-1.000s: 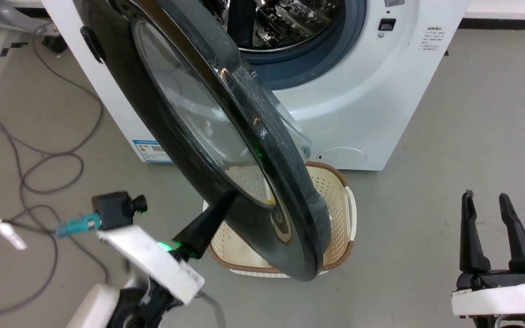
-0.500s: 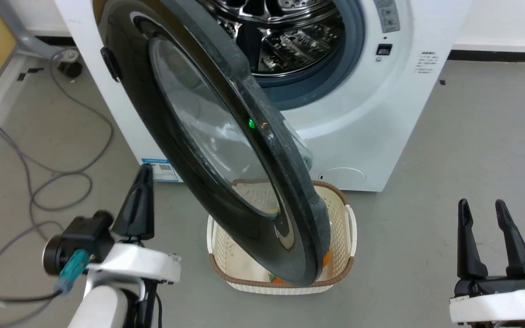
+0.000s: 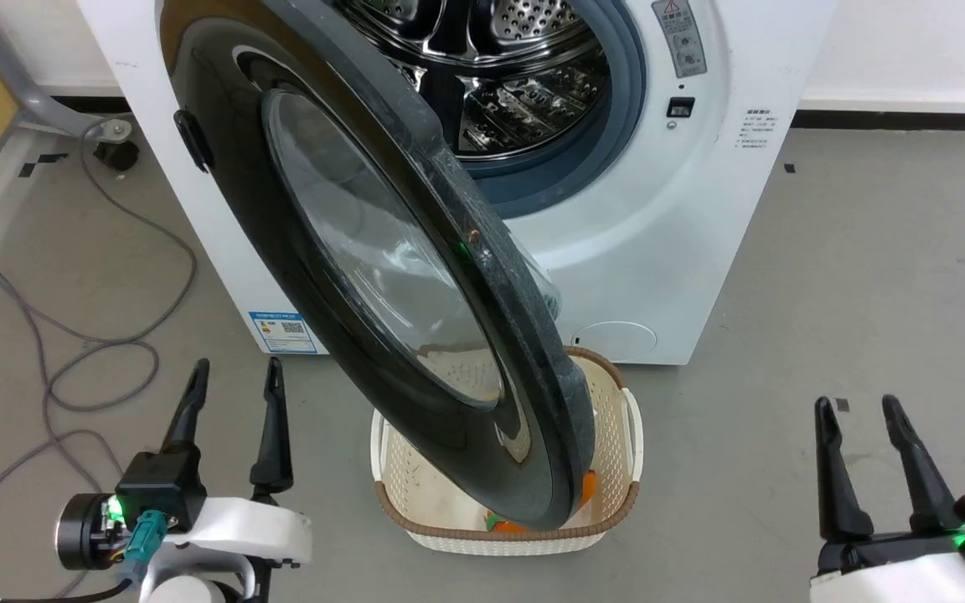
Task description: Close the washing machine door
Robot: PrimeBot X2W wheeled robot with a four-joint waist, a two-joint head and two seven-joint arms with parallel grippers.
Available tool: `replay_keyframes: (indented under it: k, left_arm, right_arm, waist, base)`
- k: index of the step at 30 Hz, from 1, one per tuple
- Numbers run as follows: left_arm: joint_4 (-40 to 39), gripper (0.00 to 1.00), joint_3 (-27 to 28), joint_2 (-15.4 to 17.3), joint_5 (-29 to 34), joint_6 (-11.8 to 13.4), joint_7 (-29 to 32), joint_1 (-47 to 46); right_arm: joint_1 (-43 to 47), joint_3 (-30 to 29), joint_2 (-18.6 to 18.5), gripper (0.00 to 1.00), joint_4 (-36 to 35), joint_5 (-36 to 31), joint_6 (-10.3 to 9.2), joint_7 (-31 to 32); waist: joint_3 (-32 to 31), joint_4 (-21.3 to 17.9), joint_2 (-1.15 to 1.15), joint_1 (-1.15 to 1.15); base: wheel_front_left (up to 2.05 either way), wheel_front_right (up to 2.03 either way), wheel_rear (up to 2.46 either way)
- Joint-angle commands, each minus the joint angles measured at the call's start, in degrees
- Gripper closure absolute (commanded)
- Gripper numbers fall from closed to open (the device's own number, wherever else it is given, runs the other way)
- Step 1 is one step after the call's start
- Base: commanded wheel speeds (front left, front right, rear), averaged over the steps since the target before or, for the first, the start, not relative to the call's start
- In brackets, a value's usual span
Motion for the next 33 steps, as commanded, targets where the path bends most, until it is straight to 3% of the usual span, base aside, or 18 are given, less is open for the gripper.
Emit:
replay_keyframes:
  k: [1,4,5,6,10,18,33]
  left_arm:
    - [-0.2,0.0,0.5,-0.4,0.7,0.2,-0.3,0.7]
    - [-0.4,0.0,1.1,-0.9,1.8,0.0,-0.3,0.6]
    - [-0.4,0.0,1.3,-1.0,2.0,-0.2,-0.3,0.6]
    - [-0.4,0.0,1.4,-1.2,2.1,-0.3,-0.3,0.6]
    - [-0.7,0.0,2.0,-1.7,2.2,-0.8,-0.3,0.4]
    - [-1.1,0.0,2.7,-2.4,2.1,-1.8,-0.3,0.3]
    - [-1.1,0.0,3.3,-2.8,1.9,-2.1,-0.3,0.6]
  right_arm:
    - [0.3,0.0,0.1,0.0,0.2,-0.3,0.05,-0.2]
    - [0.2,0.2,0.1,0.0,0.1,-0.7,0.05,-0.2]
    - [0.1,0.0,0.1,0.68,-0.2,-1.2,0.05,-0.2]
    - [0.0,-0.1,0.1,1.0,-0.4,-1.4,0.05,-0.2]
    - [-1.2,-0.4,0.1,1.0,-2.1,-1.2,0.05,-0.2]
    - [-8.3,0.4,0.1,1.0,-11.5,5.8,0.05,-0.2]
    - [-13.6,16.6,0.1,1.0,-24.6,9.8,0.05,-0.2]
  waist:
    - [-0.1,0.1,0.0,0.0]
    - [-0.1,0.3,0.0,0.0]
    - [-0.1,0.4,0.0,0.0]
    - [-0.1,0.5,0.0,0.0]
    - [-0.1,0.8,0.0,0.0]
    - [0.1,1.2,0.0,0.0]
    - [0.2,3.0,0.0,0.0]
  base:
    - [0.0,0.0,0.0]
    - [0.0,0.0,0.0]
    - [0.0,0.0,0.0]
    - [0.0,0.0,0.0]
    - [0.0,0.0,0.0]
    - [0.0,0.0,0.0]
    - [0.0,0.0,0.0]
